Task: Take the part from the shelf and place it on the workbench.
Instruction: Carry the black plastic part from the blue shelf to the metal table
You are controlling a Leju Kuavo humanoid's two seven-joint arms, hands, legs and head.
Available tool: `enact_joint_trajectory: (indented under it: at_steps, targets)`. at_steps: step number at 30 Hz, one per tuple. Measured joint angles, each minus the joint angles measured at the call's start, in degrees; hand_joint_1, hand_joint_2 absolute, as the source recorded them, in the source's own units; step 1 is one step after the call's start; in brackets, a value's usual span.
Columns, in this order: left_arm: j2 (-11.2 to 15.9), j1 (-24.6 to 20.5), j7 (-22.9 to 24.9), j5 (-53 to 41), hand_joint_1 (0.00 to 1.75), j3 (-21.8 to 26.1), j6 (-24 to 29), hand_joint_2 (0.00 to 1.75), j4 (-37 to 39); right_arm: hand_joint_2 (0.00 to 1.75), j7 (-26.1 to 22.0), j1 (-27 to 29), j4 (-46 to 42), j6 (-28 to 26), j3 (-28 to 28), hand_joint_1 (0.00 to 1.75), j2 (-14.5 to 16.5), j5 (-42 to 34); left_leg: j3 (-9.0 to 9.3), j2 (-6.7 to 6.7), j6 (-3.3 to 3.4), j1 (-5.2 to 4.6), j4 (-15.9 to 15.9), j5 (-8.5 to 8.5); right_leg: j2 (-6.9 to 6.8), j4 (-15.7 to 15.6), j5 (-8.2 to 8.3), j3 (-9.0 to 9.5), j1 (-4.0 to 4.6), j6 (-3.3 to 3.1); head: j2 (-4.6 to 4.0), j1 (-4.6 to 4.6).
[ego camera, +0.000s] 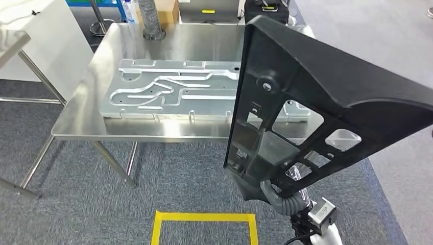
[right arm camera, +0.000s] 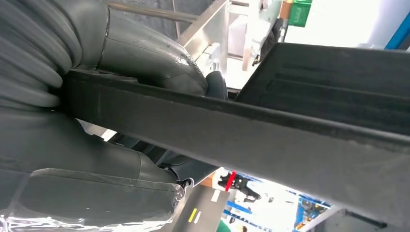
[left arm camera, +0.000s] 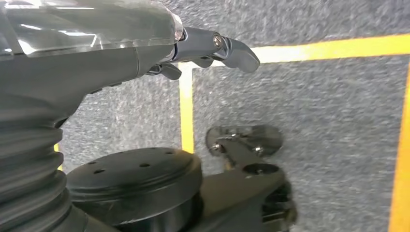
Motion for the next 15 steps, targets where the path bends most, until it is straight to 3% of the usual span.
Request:
enact_joint_trajectory:
  at_steps: [2, 3, 4, 6, 8, 10, 12, 13, 15]
  targets:
    - [0.0, 0.0, -0.1, 0.1, 0.00, 0.0, 0.0, 1.75, 0.0, 1.75, 0.0, 0.0, 0.1, 0.0, 0.0, 1.66, 0.1, 0.0, 1.71, -0.22, 0.11, -0.05, -0.3, -1.19, -0.01, 3.2, -3.30, -4.21, -0.04, 0.25, 0.00, 0.00]
    - [0.0, 0.1, -0.1, 0.1, 0.00, 0.0, 0.0, 1.75, 0.0, 1.75, 0.0, -0.1, 0.1, 0.0, 0.0, 1.66, 0.1, 0.0, 2.57, -0.35, 0.07, -0.05, -0.3, -1.86, -0.02, 2.6, -3.70, -5.35, -0.11, 0.36, 0.00, 0.00]
    - [0.0, 0.1, -0.1, 0.1, 0.00, 0.0, 0.0, 1.75, 0.0, 1.75, 0.0, -0.1, 0.1, 0.1, 0.0, 1.66, 0.1, 0.0, 3.39, -0.45, 0.00, -0.05, -0.3, -2.55, -0.03, 0.5, -2.61, -5.76, -0.18, 0.42, 0.00, 0.00]
    - [0.0, 0.1, -0.1, 0.2, 0.00, 0.0, 0.0, 1.75, 0.0, 1.75, 0.1, -0.3, 0.1, 0.4, 0.0, 1.66, 0.1, 0.0, 4.98, -0.53, -0.30, -0.09, -0.3, -3.94, -0.12, -6.1, 3.66, -5.08, -0.19, 0.26, 0.00, 0.00]
    - [0.0, 0.1, -0.1, 0.2, 0.00, 0.0, 0.0, 1.75, 0.0, 1.75, 0.4, -0.9, 0.2, 1.0, 0.0, 1.66, 0.1, -0.2, 6.12, -0.59, -0.89, -0.18, -0.3, -5.17, -0.25, -9.9, 8.30, -4.14, 0.14, -0.34, 0.00, 0.01]
    - [0.0, 0.0, -0.1, 0.3, 0.00, 0.0, 0.0, 1.75, 0.0, 1.75, 1.0, -2.1, 0.3, 1.9, -0.1, 1.66, 0.1, -0.8, 6.65, -0.54, -1.64, -0.21, 0.2, -5.44, -0.11, -10.5, 8.82, -3.58, 0.39, -1.22, 0.00, 0.01]
    - [0.0, -0.1, -0.1, 0.4, 0.00, 0.0, -0.1, 1.75, 0.0, 1.75, 2.1, -4.1, 0.4, 3.2, -0.5, 1.66, 0.1, -2.1, 6.00, -0.30, -2.23, -0.09, 2.4, -5.19, 0.08, -11.0, 8.93, -2.77, 0.26, -2.02, 0.00, 0.00]
    - [0.0, -0.2, 0.0, 0.5, 0.00, 0.0, -0.1, 1.75, 0.0, 1.75, 2.8, -5.6, 0.5, 4.2, -1.0, 1.66, 0.1, -3.1, 4.67, -0.20, -2.55, 0.00, 4.7, -5.51, 0.10, -11.1, 8.77, -2.36, 0.19, -2.32, 0.00, 0.00]
    - [0.0, -0.4, 0.0, 0.9, 0.00, 0.0, -0.1, 1.75, 0.0, 1.75, 4.5, -9.3, 1.3, 6.4, -2.2, 1.66, 0.1, -5.7, 0.13, -0.06, -3.08, 0.26, 11.3, -7.68, 0.13, -11.2, 8.33, -1.81, 0.10, -2.69, 0.00, -0.01]
